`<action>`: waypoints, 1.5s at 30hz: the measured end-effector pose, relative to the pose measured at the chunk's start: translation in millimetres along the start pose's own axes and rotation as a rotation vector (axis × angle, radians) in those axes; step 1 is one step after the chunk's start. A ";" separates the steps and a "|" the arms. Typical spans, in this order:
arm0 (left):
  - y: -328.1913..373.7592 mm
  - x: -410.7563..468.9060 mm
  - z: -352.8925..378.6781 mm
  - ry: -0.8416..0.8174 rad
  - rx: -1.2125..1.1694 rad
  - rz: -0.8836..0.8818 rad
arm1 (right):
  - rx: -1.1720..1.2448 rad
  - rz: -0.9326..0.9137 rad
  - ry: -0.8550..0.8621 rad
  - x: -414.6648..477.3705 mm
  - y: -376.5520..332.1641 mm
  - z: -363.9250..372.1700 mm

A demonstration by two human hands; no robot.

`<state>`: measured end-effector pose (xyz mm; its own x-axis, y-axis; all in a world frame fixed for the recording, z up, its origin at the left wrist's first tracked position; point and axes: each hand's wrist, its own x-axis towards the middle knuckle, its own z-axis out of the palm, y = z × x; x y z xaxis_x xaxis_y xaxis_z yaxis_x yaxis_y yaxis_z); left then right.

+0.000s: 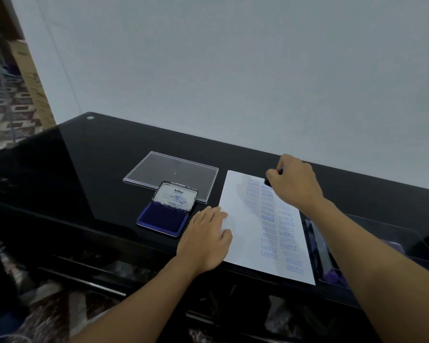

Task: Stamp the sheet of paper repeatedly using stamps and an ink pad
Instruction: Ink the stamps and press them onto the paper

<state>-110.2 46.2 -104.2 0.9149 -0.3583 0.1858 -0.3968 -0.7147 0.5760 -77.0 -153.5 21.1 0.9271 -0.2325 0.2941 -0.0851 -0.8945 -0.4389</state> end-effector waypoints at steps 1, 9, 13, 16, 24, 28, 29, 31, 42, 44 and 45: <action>1.4 1.3 -2.1 0.008 -0.045 0.003 | 0.002 0.003 -0.009 -1.9 -1.2 0.5; -10.7 3.7 -47.7 0.096 -0.096 0.028 | 0.056 -0.029 -0.135 -24.2 -29.5 35.2; -46.5 -0.1 -74.9 0.130 0.036 -0.026 | 0.068 -0.067 -0.257 -36.9 -50.0 63.0; -81.1 -6.6 -95.0 0.142 0.127 -0.102 | 0.080 -0.135 -0.343 -44.6 -67.8 78.8; -144.1 -5.7 -125.4 0.232 0.189 -0.235 | 0.060 -0.264 -0.436 -45.5 -107.3 108.9; -161.5 0.3 -124.6 0.239 0.194 -0.253 | 0.045 -0.295 -0.432 -40.3 -124.0 116.6; -164.2 0.9 -123.7 0.239 0.195 -0.258 | 0.043 -0.302 -0.430 -39.0 -127.7 118.2; -167.7 0.5 -121.3 0.234 0.215 -0.275 | 0.040 -0.319 -0.432 -37.7 -134.7 120.5; -173.7 -4.3 -105.6 0.261 0.346 -0.291 | -0.098 -0.399 -0.448 -42.9 -143.2 135.7; -174.6 -4.5 -104.6 0.259 0.350 -0.295 | -0.119 -0.412 -0.425 -46.0 -143.2 139.0; -174.9 -4.8 -104.2 0.259 0.352 -0.295 | -0.120 -0.409 -0.416 -47.6 -143.0 140.9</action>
<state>-37.5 235.6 -122.8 0.9620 0.0174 0.2726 -0.0793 -0.9372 0.3397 -57.5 39.3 -49.8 0.9564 0.2875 0.0511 0.2908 -0.9224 -0.2542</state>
